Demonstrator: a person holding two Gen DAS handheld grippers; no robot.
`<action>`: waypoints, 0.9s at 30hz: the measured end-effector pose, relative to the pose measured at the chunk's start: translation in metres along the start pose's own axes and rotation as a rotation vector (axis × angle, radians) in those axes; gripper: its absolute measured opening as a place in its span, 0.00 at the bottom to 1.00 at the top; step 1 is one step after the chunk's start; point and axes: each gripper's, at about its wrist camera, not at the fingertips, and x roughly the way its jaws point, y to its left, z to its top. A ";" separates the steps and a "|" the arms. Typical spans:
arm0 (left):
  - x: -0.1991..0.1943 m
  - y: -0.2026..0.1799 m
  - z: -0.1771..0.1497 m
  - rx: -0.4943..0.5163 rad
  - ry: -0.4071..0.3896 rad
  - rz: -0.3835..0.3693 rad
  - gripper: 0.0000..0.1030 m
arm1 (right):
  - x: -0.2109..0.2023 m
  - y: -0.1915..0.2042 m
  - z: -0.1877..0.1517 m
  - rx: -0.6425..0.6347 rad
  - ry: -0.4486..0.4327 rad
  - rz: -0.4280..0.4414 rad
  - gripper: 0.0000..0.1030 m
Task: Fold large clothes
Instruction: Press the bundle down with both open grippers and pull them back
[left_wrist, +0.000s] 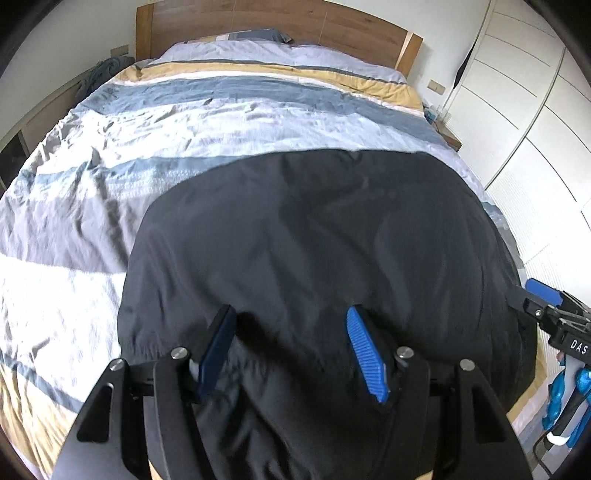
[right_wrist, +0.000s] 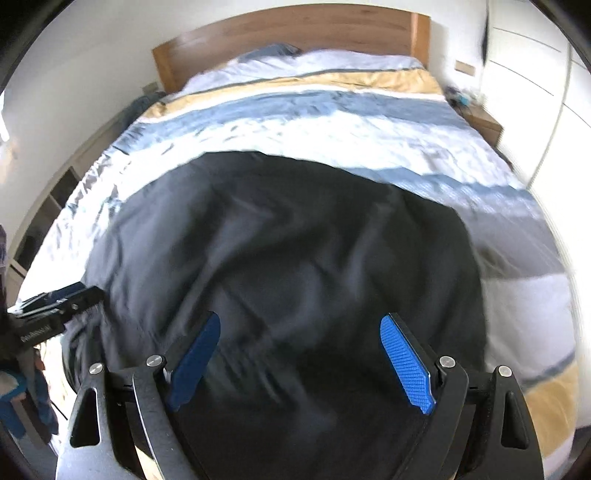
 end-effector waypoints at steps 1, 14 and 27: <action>0.002 0.000 0.004 0.003 -0.002 0.001 0.59 | 0.005 0.005 0.004 -0.008 -0.002 0.006 0.85; 0.074 -0.013 0.055 0.013 -0.008 -0.052 0.72 | 0.070 0.005 0.038 0.002 0.004 0.026 0.88; 0.121 0.028 0.088 -0.093 0.034 -0.012 0.79 | 0.089 -0.118 0.037 0.222 0.030 -0.143 0.89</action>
